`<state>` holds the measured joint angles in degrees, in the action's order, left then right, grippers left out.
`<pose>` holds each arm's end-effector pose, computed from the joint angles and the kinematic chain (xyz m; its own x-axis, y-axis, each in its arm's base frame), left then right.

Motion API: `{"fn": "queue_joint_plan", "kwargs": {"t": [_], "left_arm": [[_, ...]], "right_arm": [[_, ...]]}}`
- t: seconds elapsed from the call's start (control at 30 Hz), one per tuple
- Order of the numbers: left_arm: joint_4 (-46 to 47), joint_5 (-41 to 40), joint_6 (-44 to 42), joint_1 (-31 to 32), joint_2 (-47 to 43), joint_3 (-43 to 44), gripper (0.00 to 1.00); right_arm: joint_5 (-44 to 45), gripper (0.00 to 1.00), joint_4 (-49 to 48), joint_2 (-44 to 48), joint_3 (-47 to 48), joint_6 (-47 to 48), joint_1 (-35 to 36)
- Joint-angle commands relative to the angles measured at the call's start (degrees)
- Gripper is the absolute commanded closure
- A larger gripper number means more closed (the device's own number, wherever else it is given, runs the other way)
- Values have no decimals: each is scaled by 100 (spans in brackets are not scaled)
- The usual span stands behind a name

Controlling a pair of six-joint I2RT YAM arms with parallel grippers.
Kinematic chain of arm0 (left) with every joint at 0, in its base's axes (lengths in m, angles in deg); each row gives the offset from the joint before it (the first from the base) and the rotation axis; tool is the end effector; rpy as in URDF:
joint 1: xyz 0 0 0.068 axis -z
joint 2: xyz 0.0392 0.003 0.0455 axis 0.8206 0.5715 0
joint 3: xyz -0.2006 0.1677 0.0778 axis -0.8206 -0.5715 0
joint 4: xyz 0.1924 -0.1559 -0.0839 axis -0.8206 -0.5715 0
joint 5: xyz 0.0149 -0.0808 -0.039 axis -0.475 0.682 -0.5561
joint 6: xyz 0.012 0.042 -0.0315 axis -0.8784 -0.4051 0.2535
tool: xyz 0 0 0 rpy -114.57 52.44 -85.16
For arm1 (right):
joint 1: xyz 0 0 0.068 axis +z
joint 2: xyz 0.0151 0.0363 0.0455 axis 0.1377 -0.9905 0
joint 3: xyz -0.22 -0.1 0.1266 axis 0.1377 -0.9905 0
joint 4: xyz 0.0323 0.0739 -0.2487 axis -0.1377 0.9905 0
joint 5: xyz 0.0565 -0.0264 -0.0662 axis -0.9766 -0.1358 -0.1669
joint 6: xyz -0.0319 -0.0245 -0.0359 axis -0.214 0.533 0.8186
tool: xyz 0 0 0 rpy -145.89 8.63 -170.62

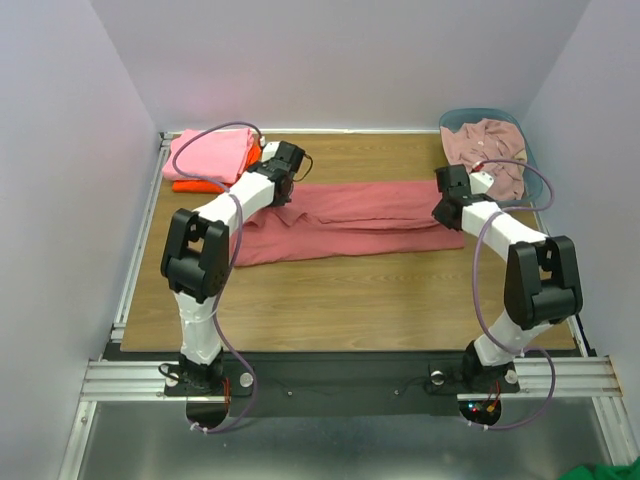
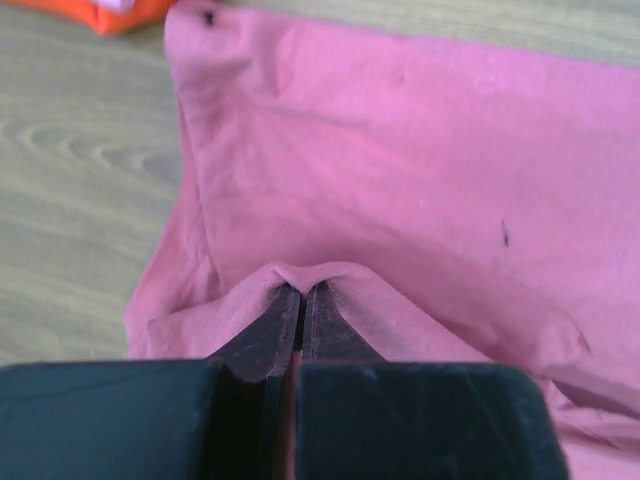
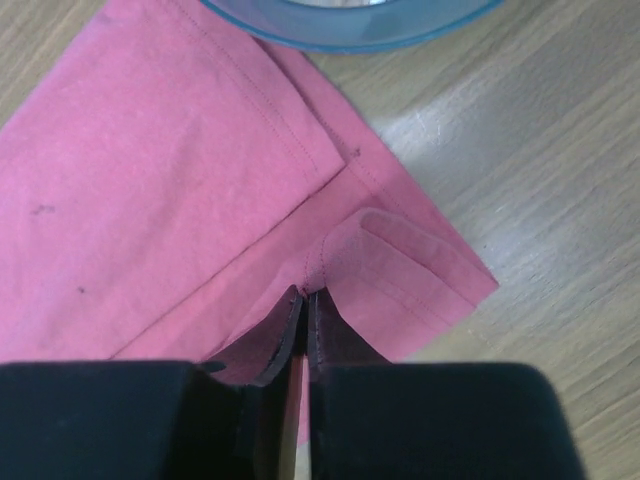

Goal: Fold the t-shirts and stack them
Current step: Fold the tshirt

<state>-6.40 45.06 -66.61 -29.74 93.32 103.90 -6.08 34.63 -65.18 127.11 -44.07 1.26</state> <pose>0.3922 -0.1683 0.2388 -0.7047 -0.0543 -0.7075 -0.1640 0.9825 0.0878 0.3386 0.0378 0.2128 -0.4925 0.5238 -0.6950 0.6316 0.7645 0.1286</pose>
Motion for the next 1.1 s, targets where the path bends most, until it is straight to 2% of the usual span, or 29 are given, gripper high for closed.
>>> {"fn": "queue_joint_plan", "kwargs": {"t": [0.0, 0.03, 0.1, 0.13, 0.17, 0.2, 0.23, 0.3, 0.33, 0.4, 0.43, 0.5, 0.57, 0.67, 0.8, 0.93, 0.97, 1.07], "left_arm": [[87, -7, -314, -247, 221, 644, 70], [17, -42, -323, -282, 274, 741, 54], [-45, -24, -331, -352, 363, 926, 37], [-97, 2, -332, -370, 363, 1066, 26], [-98, 19, -349, -370, 319, 1119, 11], [-89, 46, -349, -370, 284, 1172, 2], [-89, 142, -332, -370, 188, 1181, 1], [-72, 291, -253, -379, 47, 1042, 2], [-2, 510, -122, -370, -145, 928, 2], [147, 835, -59, -353, -374, 603, 2], [270, 976, -16, -309, -497, 140, 2], [770, 1442, 99, -247, -884, -624, 2], [1254, 2136, 151, -177, -1104, -1032, 2], [1545, 2288, 275, -159, -1044, -1385, 2], [1502, 2165, 345, -168, -552, -1087, 2], [1414, 1919, 284, -194, 63, -350, 2], [1135, 1849, 284, -229, 368, 26, 2], [939, 1690, 275, -264, 748, 346, 2]], "right_arm": [[385, 86, -190, -195, 376, 137, -91], [385, 76, -199, -231, 490, 172, -99], [341, 63, -190, -345, 622, 382, -100], [245, 46, -181, -354, 701, 435, -100], [166, 40, -181, -337, 719, 479, -108], [78, 36, -181, -267, 728, 514, -100], [-97, 30, -173, -205, 719, 532, -100], [-282, 25, -181, 23, 623, 629, -100], [-501, 17, -181, 111, 579, 681, -100], [-817, 8, -190, 313, 342, 804, -100], [-984, 0, -199, 497, 237, 857, -100], [-1625, 0, -356, 691, -157, 998, -65], [-2224, 0, -689, 850, -431, 1103, 6], [-2866, 0, -928, 728, -695, 1130, 50], [-3051, 0, -1227, 403, -836, 1121, 120], [-2990, 0, -1280, 86, -863, 1077, 120], [-2894, 0, -1271, 33, -863, 1060, 112], [-2814, 0, -1280, -11, -872, 1033, 120]]}}
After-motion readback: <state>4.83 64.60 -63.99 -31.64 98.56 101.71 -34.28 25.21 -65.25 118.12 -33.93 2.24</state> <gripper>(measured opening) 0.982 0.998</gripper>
